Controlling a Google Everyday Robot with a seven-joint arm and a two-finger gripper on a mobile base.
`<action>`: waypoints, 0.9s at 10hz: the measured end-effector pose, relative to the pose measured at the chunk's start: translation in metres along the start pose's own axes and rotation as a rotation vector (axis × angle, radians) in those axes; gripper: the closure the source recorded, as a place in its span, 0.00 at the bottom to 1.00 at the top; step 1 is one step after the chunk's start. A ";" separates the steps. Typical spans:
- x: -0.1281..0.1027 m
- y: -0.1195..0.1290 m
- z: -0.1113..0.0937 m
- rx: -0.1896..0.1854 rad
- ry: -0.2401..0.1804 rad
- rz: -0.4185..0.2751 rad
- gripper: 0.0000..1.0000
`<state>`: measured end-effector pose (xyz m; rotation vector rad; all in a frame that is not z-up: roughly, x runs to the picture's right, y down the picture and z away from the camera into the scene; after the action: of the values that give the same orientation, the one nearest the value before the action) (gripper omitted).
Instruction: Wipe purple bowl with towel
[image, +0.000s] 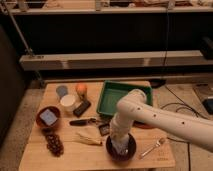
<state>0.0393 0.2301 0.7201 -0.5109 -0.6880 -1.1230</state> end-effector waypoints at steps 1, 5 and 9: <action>-0.005 -0.003 0.002 0.009 -0.010 -0.010 0.86; -0.036 0.005 0.006 0.031 -0.058 -0.032 0.86; -0.054 0.023 -0.002 0.043 -0.068 -0.028 0.86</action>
<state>0.0466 0.2717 0.6790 -0.5058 -0.7788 -1.1193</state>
